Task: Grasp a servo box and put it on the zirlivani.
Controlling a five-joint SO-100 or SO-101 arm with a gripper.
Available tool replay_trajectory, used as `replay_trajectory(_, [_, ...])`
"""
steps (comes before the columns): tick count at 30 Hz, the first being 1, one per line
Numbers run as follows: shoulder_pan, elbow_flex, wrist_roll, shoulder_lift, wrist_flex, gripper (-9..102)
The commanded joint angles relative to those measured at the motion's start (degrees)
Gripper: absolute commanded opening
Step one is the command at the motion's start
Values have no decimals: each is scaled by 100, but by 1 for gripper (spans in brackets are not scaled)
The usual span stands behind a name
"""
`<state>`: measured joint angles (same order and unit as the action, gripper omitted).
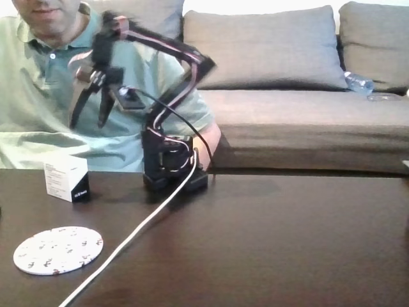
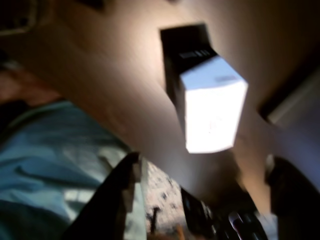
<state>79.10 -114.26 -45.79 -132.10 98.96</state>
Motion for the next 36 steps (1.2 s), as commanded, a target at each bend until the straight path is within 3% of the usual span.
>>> replay_trajectory(1, [70, 18, 26, 633, -352, 31])
replay_trajectory(9, [-105, 272, -79, 1784, -1345, 35])
replay_trajectory(21, [-527, 686, -703, 2391, -1301, 35])
replay_trajectory(36, [88, 299, -2180, 2443, -1266, 35])
